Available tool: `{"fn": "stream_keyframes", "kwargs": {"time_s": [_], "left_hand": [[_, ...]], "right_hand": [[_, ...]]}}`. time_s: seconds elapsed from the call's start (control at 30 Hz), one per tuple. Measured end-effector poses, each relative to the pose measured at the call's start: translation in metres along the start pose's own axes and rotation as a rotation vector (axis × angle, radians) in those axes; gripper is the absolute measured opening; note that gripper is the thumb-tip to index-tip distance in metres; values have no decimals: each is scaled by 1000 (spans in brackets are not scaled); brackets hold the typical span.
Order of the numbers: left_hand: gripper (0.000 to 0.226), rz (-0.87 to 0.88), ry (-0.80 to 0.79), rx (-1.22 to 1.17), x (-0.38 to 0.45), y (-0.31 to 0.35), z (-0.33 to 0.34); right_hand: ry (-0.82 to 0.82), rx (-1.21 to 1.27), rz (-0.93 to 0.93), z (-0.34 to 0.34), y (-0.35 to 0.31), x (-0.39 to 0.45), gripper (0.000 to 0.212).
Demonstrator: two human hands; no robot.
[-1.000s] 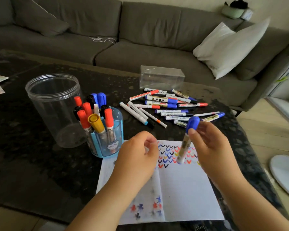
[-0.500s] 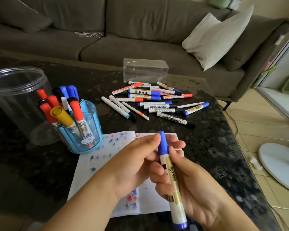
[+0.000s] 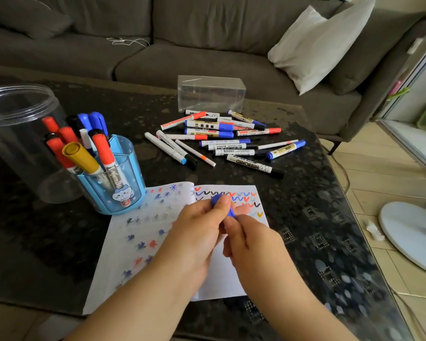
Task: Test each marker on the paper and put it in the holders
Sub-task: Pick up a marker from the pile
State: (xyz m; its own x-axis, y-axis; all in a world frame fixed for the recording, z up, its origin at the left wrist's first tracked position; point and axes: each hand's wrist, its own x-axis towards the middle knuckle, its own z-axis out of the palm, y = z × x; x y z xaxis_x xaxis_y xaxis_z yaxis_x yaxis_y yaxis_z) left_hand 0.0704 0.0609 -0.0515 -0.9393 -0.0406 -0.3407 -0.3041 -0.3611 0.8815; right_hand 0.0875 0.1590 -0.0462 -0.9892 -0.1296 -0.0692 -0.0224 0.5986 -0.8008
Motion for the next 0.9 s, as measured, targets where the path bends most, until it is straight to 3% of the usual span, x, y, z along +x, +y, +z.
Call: {"fn": "stream_keyframes", "kwargs": {"time_s": [0.1, 0.17, 0.33, 0.43, 0.5, 0.67, 0.8, 0.9], "left_hand": [[24, -29, 77, 7, 4, -4, -1], [24, -32, 33, 2, 2, 1, -3], [43, -71, -338, -155, -14, 20, -7], [36, -39, -418, -128, -21, 22, -10], [28, -8, -364, -129, -23, 23, -10], [23, -6, -179, -122, -22, 18, -3], [24, -10, 46, -160, -6, 24, -8], [20, 99, 135, -33, 1, 26, -19]], "right_hand": [[67, -107, -58, 2, 2, 2, 31], [6, -18, -46, 0, 1, 6, 34], [-350, 961, 257, -21, -8, 2, 39], [-520, 1210, 280, -27, -15, -1, 31], [-498, 1151, 238, -24, -18, -2, 31], [-270, 702, 115, -12, -20, -3, 42], [-96, -96, -149, -5, -10, -3, 33], [-104, -179, -124, -4, -1, -6, 30]]}}
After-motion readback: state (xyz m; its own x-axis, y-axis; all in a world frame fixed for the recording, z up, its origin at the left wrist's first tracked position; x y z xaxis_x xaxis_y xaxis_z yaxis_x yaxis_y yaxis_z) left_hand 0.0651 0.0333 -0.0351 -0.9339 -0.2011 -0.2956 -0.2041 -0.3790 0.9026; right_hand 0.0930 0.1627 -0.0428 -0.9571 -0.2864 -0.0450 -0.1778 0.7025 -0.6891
